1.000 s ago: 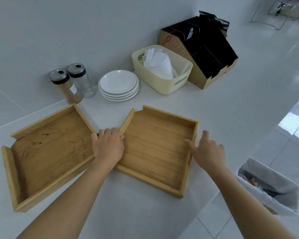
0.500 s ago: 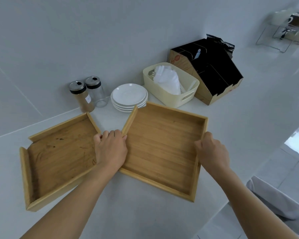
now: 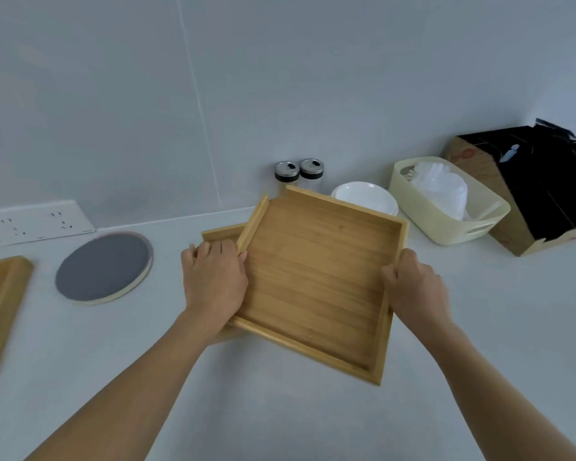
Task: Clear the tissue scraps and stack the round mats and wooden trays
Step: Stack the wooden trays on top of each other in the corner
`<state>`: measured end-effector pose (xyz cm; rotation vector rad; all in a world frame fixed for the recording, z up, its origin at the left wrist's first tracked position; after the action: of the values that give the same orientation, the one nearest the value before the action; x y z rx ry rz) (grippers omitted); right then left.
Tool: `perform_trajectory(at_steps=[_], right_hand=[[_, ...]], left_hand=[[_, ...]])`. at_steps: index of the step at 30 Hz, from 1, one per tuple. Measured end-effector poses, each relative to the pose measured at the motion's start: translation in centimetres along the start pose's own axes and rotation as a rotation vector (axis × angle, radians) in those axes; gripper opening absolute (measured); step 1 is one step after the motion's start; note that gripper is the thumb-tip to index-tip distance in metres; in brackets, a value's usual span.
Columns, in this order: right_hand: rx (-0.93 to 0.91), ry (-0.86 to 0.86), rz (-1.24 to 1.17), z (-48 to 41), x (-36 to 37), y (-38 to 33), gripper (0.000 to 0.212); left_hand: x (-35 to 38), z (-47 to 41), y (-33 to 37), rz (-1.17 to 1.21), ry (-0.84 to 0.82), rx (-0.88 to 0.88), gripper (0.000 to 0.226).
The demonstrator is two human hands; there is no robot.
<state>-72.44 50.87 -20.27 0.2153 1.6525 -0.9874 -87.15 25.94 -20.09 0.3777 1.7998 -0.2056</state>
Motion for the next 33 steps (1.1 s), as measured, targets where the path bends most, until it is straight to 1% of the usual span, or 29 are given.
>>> perform_trajectory(at_steps=[3,7,11,20,23,25,33], right_hand=[[-0.057,-0.032,0.007,1.2,2.2,-4.5,0.018],[-0.13,-0.06,0.033,3.4,6.0,-11.0,0.018],[-0.21,-0.078,0.037,6.1,10.1,-18.0,0.02],[-0.4,-0.192,0.025,12.4,19.6,-32.9,0.018],[-0.441,-0.232,0.048,13.6,21.8,-36.3,0.015],[-0.465,-0.258,0.037,14.4,23.0,-38.5,0.017],[-0.565,-0.328,0.037,15.4,26.2,-43.5,0.021]], left_hand=[[-0.4,0.7,-5.2,0.035,-0.025,-0.073,0.035],[-1.1,2.1,-13.2,0.185,-0.04,-0.175,0.033],[-1.8,3.6,-22.0,0.183,-0.042,-0.256,0.028],[-3.6,8.0,-40.1,0.199,-0.037,-0.491,0.032],[-4.4,9.4,-44.0,0.167,-0.037,-0.555,0.03],[-4.8,10.2,-46.1,0.167,-0.038,-0.596,0.029],[-4.8,12.3,-50.7,0.169,-0.025,-0.694,0.028]])
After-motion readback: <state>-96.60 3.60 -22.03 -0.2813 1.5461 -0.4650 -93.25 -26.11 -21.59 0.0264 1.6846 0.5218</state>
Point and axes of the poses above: each hand's wrist, its own z-axis away from the middle knuckle, its own x-axis out of the palm, y = z × x, the point moved 9 cm from there along -z, towards the middle knuckle, and after that the axes turned 3 degrees about -z, right-handed, at the moved point
